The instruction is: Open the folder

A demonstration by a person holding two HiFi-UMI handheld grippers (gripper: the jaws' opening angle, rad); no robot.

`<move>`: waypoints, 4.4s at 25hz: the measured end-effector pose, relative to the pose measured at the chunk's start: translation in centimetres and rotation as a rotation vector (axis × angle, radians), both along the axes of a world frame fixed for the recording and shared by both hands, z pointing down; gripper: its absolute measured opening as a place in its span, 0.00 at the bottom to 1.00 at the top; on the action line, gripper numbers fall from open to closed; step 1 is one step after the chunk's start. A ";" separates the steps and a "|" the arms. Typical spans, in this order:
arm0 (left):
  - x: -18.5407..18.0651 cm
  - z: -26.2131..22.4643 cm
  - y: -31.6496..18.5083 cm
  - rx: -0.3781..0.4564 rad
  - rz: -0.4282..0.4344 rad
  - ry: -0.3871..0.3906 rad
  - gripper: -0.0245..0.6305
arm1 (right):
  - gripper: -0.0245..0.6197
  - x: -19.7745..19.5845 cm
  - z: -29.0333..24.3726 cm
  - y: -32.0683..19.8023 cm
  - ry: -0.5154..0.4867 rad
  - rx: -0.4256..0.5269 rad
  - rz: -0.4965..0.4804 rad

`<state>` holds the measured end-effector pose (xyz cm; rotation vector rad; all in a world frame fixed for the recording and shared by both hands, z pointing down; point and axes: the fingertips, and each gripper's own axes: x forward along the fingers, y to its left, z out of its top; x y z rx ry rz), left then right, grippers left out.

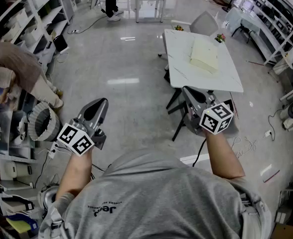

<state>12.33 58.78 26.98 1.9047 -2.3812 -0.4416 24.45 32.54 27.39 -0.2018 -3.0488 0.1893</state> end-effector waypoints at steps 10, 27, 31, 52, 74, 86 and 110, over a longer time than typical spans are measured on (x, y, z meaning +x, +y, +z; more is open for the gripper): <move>0.6 -0.7 -2.5 0.003 -0.014 -0.014 0.13 | 0.04 0.1 -0.7 -2.4 -0.005 0.010 -0.016; 4.8 -2.7 -8.0 0.037 -0.066 -0.035 0.67 | 0.04 3.8 -1.9 -7.8 -0.032 -0.018 -0.069; 5.2 -2.5 -8.7 0.042 -0.081 -0.027 0.72 | 0.04 4.1 -1.8 -8.3 -0.036 -0.014 -0.092; -18.2 0.7 -15.4 0.057 0.076 0.002 0.72 | 0.04 -16.6 0.3 -12.4 -0.022 -0.013 0.044; -47.0 1.3 -27.1 -0.011 0.199 0.021 0.72 | 0.04 -43.6 1.5 -23.1 -0.005 -0.058 0.135; -55.2 0.6 -40.2 -0.046 -0.007 0.027 0.72 | 0.04 -55.4 2.1 -40.2 -0.027 -0.113 -0.053; -57.0 5.7 -58.9 -0.150 0.610 -0.049 0.72 | 0.04 -48.1 6.0 -49.6 0.029 -0.026 0.579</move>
